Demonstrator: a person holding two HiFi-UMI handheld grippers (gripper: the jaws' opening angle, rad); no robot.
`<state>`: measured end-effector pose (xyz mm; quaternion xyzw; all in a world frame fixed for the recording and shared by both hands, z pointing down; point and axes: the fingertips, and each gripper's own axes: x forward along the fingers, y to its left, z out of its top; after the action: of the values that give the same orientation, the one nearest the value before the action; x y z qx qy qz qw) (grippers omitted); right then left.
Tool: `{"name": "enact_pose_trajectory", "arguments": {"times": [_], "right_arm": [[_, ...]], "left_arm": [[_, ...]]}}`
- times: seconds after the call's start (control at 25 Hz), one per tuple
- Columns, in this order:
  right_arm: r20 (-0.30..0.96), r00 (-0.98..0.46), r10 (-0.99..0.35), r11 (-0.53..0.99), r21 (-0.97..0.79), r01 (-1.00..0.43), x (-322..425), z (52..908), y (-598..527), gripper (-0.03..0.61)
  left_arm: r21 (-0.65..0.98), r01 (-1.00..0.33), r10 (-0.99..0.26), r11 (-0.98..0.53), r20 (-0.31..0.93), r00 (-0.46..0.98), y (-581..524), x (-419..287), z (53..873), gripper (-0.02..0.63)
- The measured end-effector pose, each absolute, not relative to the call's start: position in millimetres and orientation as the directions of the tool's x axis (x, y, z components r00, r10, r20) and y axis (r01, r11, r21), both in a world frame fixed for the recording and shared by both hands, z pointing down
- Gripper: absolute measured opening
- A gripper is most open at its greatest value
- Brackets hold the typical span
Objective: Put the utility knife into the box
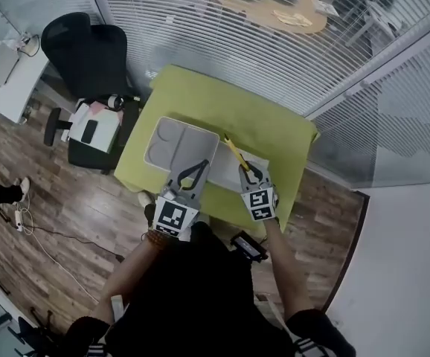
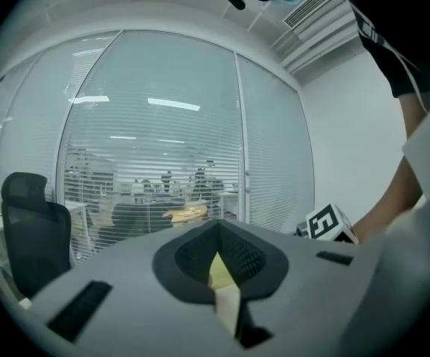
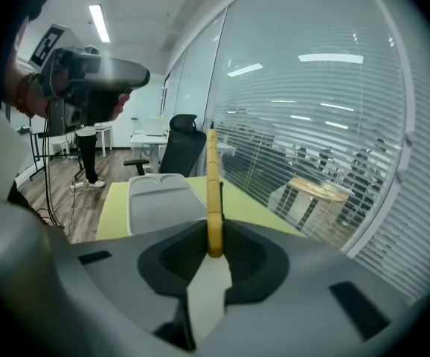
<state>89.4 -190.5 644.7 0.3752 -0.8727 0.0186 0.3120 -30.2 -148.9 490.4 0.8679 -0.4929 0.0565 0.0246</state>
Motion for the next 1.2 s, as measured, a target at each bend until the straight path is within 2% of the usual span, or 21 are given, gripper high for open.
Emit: {"name": "enact_pose_trajectory", "arguments": {"times": [0.56,1.2], "right_arm": [[0.760,-0.425,-0.492,0.755,0.128,-0.644,114.9,741.9,-177.9,0.058],[0.895,-0.283,-0.346,0.788,0.113,-0.605,118.8,794.3,-179.3,0.060]], "left_arm": [[-0.025,-0.847,-0.838,-0.531,0.167,0.520,-149.6,-16.5,504.8,0.009],[-0.005,-0.851,-0.837,-0.524,0.188,0.514,-149.5,-11.6,514.9,0.009]]}}
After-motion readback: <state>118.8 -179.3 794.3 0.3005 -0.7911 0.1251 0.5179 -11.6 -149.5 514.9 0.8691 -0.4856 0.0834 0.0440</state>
